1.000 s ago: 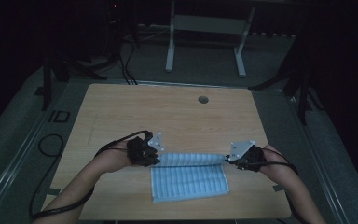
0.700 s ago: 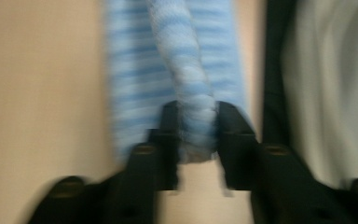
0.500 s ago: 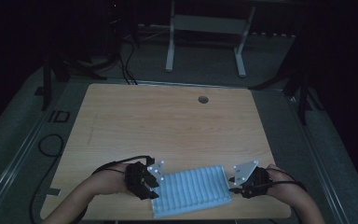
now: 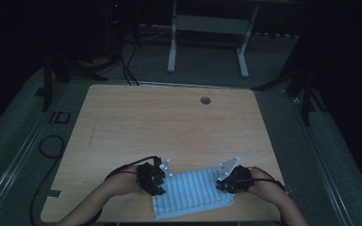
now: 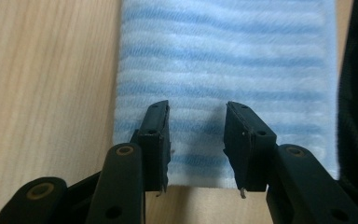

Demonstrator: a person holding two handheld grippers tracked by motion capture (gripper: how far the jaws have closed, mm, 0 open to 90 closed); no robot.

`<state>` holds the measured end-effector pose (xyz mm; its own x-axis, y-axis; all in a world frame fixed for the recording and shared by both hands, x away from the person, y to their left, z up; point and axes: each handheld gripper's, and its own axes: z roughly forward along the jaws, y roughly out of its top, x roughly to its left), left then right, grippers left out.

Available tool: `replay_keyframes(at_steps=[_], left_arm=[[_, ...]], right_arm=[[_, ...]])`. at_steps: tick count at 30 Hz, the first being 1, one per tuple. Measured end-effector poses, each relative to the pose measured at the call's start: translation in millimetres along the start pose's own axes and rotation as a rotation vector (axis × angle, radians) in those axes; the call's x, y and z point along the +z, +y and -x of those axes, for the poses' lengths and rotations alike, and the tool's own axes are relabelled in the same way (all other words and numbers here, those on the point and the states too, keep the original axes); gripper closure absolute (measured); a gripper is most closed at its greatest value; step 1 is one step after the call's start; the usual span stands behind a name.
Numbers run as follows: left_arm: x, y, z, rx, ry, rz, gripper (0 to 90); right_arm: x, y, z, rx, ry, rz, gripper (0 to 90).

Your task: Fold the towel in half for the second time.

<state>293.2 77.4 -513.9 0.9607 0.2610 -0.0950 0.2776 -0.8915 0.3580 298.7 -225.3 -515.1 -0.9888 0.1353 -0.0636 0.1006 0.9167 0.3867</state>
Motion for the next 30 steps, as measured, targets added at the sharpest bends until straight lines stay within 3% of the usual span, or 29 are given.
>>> replay_keyframes(at_steps=[2, 4, 8, 16, 18, 20, 26, 30], left_arm=[[2.2, -0.9, -5.9, -0.013, -0.003, 0.004, 61.1], [2.8, -0.4, -13.3, -0.025, 0.005, 0.013, 61.2], [1.8, 3.1, -32.5, -0.039, 0.063, 0.005, 61.0], [-0.1, 7.2, -80.7, -0.08, 0.054, 0.031, 61.0], [-0.3, 9.4, -93.4, -0.098, 0.07, 0.034, 60.9], [-0.7, 11.6, -102.5, -0.091, 0.081, 0.031, 60.9], [-0.6, 17.9, -120.8, -0.117, 0.109, 0.019, 60.7], [-1.0, 19.3, -129.0, -0.139, 0.13, 0.035, 59.5]], right_arm=[[2.4, -1.7, 3.1, 0.014, 0.008, 0.02, 76.4], [3.6, -0.3, 8.5, 0.022, -0.028, 0.019, 73.0], [8.1, 3.8, 25.3, 0.053, -0.023, 0.03, 73.5], [15.3, 12.7, 53.3, 0.081, -0.025, 0.049, 74.1], [16.9, 14.6, 61.8, 0.096, -0.028, 0.055, 74.3], [18.6, 17.6, 69.3, 0.105, -0.025, 0.052, 74.3], [22.3, 24.1, 91.3, 0.138, -0.026, 0.042, 74.3], [24.7, 22.2, 108.0, 0.19, -0.018, 0.077, 74.3]])
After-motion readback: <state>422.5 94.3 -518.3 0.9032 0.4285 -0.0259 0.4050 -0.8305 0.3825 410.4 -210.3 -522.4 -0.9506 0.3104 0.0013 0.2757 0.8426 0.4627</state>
